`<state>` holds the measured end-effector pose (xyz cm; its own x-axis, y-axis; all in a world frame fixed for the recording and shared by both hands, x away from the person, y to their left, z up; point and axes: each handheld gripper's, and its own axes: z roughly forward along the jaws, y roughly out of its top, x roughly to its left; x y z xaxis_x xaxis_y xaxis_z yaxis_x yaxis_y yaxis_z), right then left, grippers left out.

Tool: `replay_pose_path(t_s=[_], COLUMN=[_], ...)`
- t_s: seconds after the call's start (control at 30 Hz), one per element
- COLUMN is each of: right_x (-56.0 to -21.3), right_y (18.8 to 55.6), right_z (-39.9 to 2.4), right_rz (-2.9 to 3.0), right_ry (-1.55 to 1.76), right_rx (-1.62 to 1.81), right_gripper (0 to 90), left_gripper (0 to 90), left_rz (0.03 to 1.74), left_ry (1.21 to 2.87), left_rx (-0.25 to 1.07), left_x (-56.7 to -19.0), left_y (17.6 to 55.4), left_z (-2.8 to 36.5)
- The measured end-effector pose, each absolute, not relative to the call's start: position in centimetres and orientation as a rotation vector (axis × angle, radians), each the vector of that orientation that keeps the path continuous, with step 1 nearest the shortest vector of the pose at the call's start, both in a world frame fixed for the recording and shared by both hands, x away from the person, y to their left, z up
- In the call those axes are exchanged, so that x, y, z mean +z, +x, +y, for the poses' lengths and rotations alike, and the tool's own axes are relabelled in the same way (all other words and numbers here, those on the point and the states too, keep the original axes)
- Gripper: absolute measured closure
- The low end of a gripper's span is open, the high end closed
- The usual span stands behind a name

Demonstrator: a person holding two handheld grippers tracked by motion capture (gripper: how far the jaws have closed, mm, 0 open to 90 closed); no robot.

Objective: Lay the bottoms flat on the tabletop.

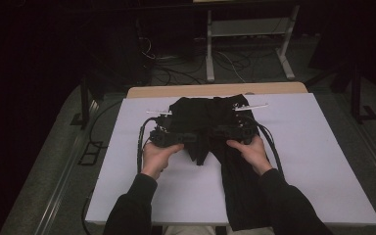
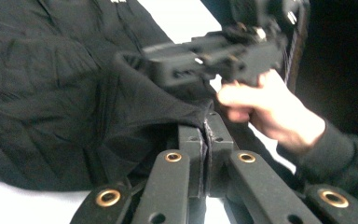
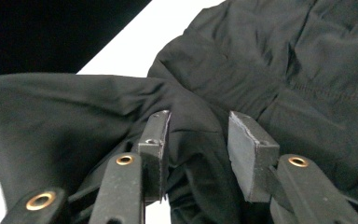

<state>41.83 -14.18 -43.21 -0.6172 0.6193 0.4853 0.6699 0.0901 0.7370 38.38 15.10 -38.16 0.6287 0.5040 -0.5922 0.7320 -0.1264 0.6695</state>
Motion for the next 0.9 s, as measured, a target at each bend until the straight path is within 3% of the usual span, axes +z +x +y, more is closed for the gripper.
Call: replay_pose_path(t_s=[0.23, 0.67, 0.9], right_x=[-42.1, -42.8, -42.7], right_y=[40.5, 38.1, 37.7], right_z=[-15.3, -16.2, -17.6], right_rz=[-2.239, -2.199, -2.164], right_ry=[-1.32, -1.267, -1.299], right_rx=[-1.672, -1.668, -1.693], right_gripper=[56.0, 50.3, 49.1], left_gripper=[87.7, 87.7, 87.6], left_rz=[1.053, 1.073, 1.097], left_ry=[1.714, 1.661, 1.657], left_rx=[-0.264, -0.267, -0.259], left_x=[-37.0, -35.9, -36.3], left_y=[39.6, 42.7, 43.4], left_z=[15.0, 10.3, 9.8])
